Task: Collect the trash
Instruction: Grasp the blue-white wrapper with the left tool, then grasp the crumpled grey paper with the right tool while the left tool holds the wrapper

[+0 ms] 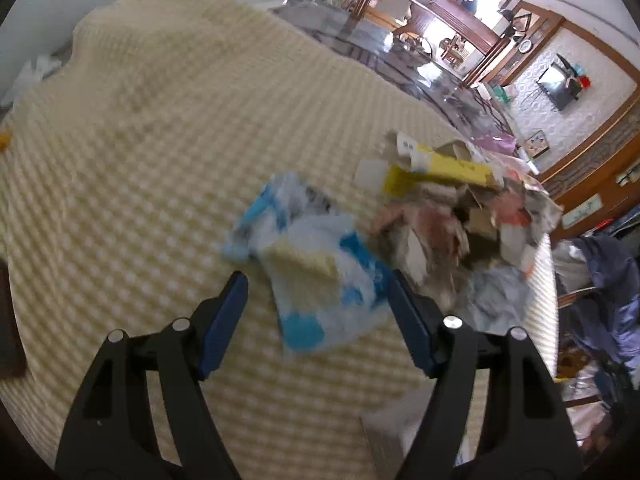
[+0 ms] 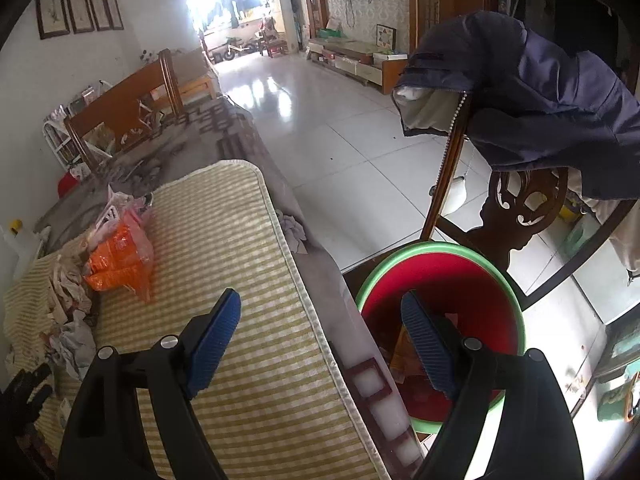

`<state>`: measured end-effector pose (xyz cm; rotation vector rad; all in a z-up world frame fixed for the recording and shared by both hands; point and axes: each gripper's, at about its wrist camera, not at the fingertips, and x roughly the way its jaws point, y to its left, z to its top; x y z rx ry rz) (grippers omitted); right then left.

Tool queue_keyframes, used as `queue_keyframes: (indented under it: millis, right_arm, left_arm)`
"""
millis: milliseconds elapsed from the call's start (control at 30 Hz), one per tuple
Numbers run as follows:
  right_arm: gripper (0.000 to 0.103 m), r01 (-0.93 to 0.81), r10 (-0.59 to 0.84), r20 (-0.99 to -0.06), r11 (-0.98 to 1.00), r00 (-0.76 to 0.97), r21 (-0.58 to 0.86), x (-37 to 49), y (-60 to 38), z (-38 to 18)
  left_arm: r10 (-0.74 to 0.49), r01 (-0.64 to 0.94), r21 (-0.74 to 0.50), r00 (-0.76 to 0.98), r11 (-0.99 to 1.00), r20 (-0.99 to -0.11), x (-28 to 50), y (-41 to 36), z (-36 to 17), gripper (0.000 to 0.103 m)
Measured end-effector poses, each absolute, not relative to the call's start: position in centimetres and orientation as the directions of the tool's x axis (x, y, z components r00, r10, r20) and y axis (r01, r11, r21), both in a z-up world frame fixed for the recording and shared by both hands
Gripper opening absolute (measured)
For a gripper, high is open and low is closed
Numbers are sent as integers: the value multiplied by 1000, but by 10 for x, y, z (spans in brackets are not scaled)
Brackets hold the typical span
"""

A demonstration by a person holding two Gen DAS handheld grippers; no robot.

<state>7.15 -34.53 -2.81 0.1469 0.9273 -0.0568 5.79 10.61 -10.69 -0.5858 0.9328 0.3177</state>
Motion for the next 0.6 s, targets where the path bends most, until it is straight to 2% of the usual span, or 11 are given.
queue_keyframes:
  millis: [167, 233, 267, 333, 400, 600]
  right_arm:
    - [80, 110, 6, -815, 990, 580, 85, 77, -341, -35]
    - [80, 100, 3, -814, 992, 581, 75, 76, -337, -36]
    - [80, 96, 3, -814, 993, 581, 72, 77, -336, -36]
    - [80, 86, 2, -813, 994, 582, 64, 77, -333, -36]
    - [80, 77, -1, -814, 996, 581, 54, 77, -330, -37]
    - [80, 70, 12, -814, 995, 581, 65, 77, -329, -38]
  left_arm:
    - [29, -460, -280, 558, 843, -829, 82, 103, -110, 68]
    - [35, -467, -278, 557, 839, -830, 82, 102, -114, 56]
    - [50, -473, -264, 553, 841, -832, 81, 103, -114, 42]
    - [31, -466, -282, 557, 839, -830, 76, 107, -114, 37]
    - [-8, -453, -321, 568, 832, -823, 70, 108, -111, 33]
    - [-21, -396, -308, 585, 865, -810, 27, 85, -101, 31]
